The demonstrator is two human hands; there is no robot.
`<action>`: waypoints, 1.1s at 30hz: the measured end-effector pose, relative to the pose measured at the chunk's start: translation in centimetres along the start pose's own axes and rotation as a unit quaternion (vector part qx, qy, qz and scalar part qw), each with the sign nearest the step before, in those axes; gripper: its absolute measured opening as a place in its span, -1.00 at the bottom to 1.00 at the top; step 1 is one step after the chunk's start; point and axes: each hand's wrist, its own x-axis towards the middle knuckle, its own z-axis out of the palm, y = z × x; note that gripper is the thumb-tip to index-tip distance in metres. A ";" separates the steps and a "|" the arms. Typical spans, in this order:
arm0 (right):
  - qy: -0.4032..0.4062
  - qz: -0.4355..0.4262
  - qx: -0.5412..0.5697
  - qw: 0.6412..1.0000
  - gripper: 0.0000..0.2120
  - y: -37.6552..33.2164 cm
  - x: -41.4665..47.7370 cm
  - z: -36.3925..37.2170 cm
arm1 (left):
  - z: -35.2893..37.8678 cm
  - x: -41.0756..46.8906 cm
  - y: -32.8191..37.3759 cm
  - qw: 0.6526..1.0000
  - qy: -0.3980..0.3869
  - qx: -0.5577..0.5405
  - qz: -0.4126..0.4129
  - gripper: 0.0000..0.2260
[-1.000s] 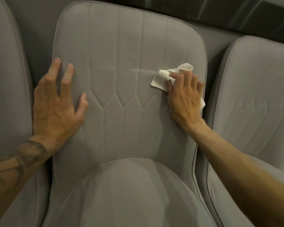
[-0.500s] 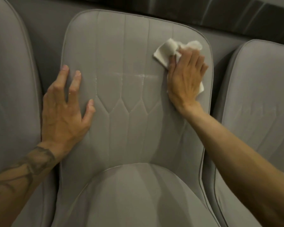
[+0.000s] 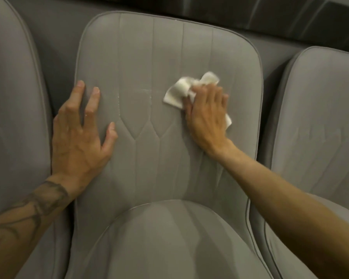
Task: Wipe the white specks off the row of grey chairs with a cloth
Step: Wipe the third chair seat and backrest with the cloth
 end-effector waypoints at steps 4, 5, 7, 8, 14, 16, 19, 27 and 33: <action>-0.037 -0.124 0.008 0.992 -0.78 2.4 2.6 -0.4 | 0.1 -0.1 -0.1 1.000 0.005 -0.005 -0.002 -0.39; -0.015 -0.108 0.002 0.994 -0.78 2.8 4.3 -0.2 | 0.2 0.0 -0.3 1.000 0.007 -0.004 -0.001 -0.39; 0.031 -0.029 -0.014 0.999 -0.76 2.7 6.7 0.2 | 0.4 -0.1 -0.4 1.000 0.008 -0.001 -0.002 -0.39; 0.049 0.016 -0.023 0.998 -0.74 2.1 6.8 0.5 | 0.4 -0.1 -0.4 1.000 0.008 0.000 -0.002 -0.39; -0.037 -0.052 0.018 0.998 -0.72 -0.1 0.5 -0.3 | 0.5 0.0 -0.5 1.000 0.007 0.007 0.003 -0.39; -0.055 -0.137 0.022 0.989 -0.70 1.3 1.7 -1.0 | 0.4 0.0 -0.4 1.000 0.004 0.002 0.000 -0.39; -0.010 -0.052 0.000 0.999 -0.69 2.7 5.7 -0.5 | 0.3 -0.1 -0.2 1.000 0.003 0.001 -0.004 -0.39; -0.076 -0.034 0.018 0.996 -0.69 -0.1 -2.5 -0.4 | 0.1 0.1 -0.1 1.000 -0.005 0.007 -0.001 -0.38; 0.015 0.006 -0.006 1.000 -0.73 2.1 3.8 0.7 | 0.3 0.0 -0.5 1.000 -0.001 0.007 0.000 -0.38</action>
